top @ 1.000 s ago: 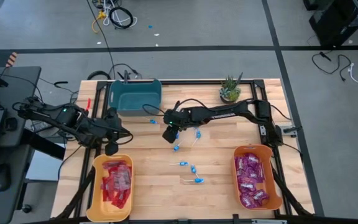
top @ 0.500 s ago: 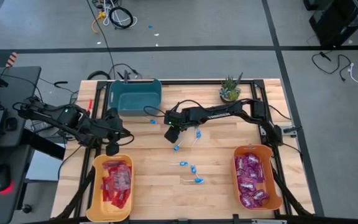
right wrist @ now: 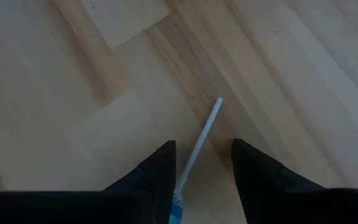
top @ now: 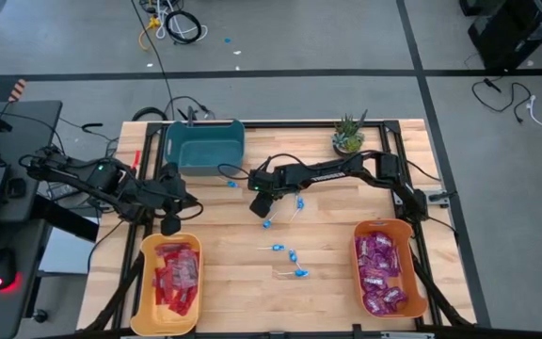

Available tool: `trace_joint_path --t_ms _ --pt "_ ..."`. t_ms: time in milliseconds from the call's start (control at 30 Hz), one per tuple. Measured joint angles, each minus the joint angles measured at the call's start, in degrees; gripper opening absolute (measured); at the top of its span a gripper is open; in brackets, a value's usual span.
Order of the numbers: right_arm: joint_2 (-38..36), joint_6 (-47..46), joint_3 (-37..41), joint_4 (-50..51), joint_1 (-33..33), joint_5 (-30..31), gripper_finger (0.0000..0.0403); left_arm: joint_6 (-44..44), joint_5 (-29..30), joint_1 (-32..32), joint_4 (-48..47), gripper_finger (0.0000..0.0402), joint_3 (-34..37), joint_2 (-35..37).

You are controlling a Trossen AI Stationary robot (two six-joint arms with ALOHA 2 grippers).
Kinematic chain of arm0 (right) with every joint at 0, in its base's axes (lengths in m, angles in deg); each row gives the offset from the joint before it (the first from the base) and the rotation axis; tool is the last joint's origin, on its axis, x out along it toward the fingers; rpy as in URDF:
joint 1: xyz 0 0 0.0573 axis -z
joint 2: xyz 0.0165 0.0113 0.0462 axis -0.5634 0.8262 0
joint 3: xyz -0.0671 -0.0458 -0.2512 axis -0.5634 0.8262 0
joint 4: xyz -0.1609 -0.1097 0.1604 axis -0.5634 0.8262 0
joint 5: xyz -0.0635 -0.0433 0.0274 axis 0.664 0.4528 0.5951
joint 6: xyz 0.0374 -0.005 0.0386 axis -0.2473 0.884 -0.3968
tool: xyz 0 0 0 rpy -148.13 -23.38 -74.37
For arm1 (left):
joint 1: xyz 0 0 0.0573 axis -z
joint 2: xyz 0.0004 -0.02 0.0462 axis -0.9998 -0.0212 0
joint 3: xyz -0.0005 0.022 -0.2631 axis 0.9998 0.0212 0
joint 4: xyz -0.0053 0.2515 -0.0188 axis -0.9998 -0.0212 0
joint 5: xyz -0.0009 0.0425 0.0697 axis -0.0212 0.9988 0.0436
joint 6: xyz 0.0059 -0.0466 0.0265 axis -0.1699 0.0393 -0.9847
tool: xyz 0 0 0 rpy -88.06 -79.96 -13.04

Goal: Sort candy
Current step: Put the blue candy into the blue bin

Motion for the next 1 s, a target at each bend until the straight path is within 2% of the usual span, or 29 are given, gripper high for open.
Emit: trace_joint_path --t_ms 233,500,667,800,1000 --pt "0.33 1.43 -0.06 0.31 0.00 0.02 0.0100 0.00 1.42 0.01 0.04 0.0058 0.00 0.00" --pt "0.41 4.56 0.02 0.49 0.11 0.17 0.0008 0.02 3.34 0.01 0.15 0.0058 0.00 -0.15" --pt "0.18 6.99 0.11 0.33 -0.04 0.57 0.0003 -0.29 4.01 0.01 1.62 0.0058 0.00 -0.58" --pt "-0.21 9.01 0.27 -0.30 -0.82 0.97 0.0001 -3.35 4.24 0.01 6.50 0.0058 0.30 -0.85" --pt "-1.77 11.46 0.37 -3.64 -3.01 0.11 0.0000 -6.19 4.20 -0.02 13.88 0.0058 5.15 -0.96"
